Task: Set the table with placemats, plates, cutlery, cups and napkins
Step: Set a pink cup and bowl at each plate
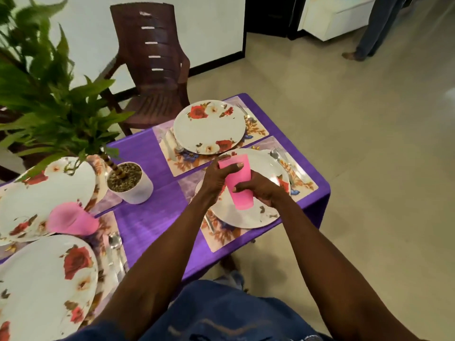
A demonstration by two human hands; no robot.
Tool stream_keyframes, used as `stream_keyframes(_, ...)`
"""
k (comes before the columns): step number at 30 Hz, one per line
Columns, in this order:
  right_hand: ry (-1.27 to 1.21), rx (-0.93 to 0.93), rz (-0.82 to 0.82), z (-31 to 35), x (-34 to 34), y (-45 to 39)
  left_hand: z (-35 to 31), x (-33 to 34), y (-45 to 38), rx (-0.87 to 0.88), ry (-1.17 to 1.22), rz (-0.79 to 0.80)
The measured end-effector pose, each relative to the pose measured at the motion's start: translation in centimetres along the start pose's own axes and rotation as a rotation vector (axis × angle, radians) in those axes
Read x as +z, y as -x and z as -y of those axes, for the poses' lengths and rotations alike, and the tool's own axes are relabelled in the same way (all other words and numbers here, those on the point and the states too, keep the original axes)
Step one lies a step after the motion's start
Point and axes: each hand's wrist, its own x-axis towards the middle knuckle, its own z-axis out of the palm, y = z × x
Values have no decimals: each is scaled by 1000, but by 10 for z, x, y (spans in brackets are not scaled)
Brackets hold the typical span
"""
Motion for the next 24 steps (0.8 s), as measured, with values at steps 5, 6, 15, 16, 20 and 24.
stream_keyframes(5, 207, -23, -217, 18, -33, -42, -11, 28, -54, 110, -157, -138)
stream_keyframes(6, 266, -24, -247, 23, -40, -49, -13, 34, -64, 117, -200, -163)
stream_keyframes(15, 550, -203, -486, 39, -71, -94, -21, 67, -106, 160, -227, -420)
stream_keyframes(16, 584, -215, -511, 37, -73, -95, -24, 68, -110, 170, -194, -475)
stream_keyframes(20, 534, -212, -524, 34, -97, -104, -58, 66, -131, 220, -5, -670)
stream_keyframes(24, 426, -270, -496, 37, -128, -120, -70, 71, -140, 280, -23, -807)
